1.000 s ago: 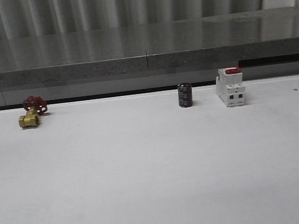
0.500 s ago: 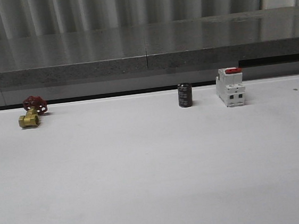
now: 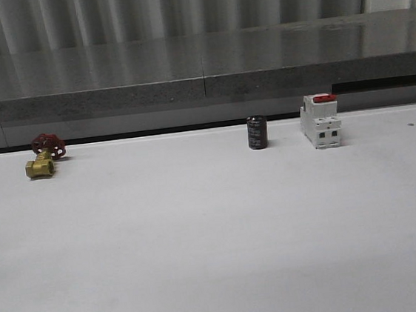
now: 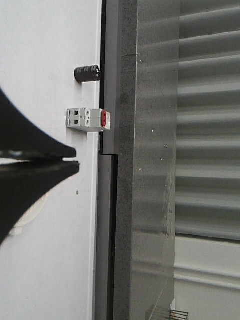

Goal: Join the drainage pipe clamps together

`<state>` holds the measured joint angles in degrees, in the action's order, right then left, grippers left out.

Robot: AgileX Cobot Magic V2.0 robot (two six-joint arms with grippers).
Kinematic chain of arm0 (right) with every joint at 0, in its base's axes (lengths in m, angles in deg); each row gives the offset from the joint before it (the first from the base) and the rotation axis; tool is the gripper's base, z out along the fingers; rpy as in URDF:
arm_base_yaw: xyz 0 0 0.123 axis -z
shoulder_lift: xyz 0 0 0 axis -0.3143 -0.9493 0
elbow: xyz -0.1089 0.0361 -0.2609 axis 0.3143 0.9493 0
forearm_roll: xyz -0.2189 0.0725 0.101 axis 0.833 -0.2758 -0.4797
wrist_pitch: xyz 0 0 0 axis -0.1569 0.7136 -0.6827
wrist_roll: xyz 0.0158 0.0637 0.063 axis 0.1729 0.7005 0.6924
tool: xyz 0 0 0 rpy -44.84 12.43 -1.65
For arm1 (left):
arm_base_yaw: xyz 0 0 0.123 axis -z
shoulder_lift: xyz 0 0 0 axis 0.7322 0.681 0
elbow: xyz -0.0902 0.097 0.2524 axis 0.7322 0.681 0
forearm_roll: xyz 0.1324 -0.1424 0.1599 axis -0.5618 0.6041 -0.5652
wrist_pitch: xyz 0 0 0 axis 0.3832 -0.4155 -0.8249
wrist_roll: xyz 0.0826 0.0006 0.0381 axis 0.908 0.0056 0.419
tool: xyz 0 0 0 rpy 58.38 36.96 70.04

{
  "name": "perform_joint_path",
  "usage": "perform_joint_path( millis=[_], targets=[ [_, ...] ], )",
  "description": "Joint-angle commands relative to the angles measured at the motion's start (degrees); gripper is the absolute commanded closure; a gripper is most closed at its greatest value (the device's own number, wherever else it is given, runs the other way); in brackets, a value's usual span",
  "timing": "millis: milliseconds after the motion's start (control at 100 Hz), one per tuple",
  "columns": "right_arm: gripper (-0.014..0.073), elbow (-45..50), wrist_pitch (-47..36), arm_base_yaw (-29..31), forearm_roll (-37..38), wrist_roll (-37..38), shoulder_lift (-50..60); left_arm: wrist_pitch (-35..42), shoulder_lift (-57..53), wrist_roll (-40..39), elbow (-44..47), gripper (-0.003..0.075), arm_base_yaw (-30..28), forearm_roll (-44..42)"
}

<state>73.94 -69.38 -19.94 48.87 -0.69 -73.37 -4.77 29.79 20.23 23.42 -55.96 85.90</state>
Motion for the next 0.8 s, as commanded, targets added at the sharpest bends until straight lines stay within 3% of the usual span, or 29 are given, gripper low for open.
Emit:
perform_joint_path(
  millis=[0, 370, 790],
  targets=[
    [0.0651, -1.1, -4.8, 0.0, 0.6, -0.3, 0.8, 2.2, 3.2, 3.1, -4.4, 0.0137, -2.0, 1.0],
    [0.0651, -1.1, -4.8, 0.0, 0.6, -0.3, 0.8, 2.2, 18.8, 12.3, -14.0, 0.0137, -7.3, 4.9],
    [0.0651, -1.1, -4.8, 0.0, 0.6, -0.3, 0.8, 2.3, 27.7, 15.6, -20.2, 0.0139, -7.6, 5.8]
  ],
)
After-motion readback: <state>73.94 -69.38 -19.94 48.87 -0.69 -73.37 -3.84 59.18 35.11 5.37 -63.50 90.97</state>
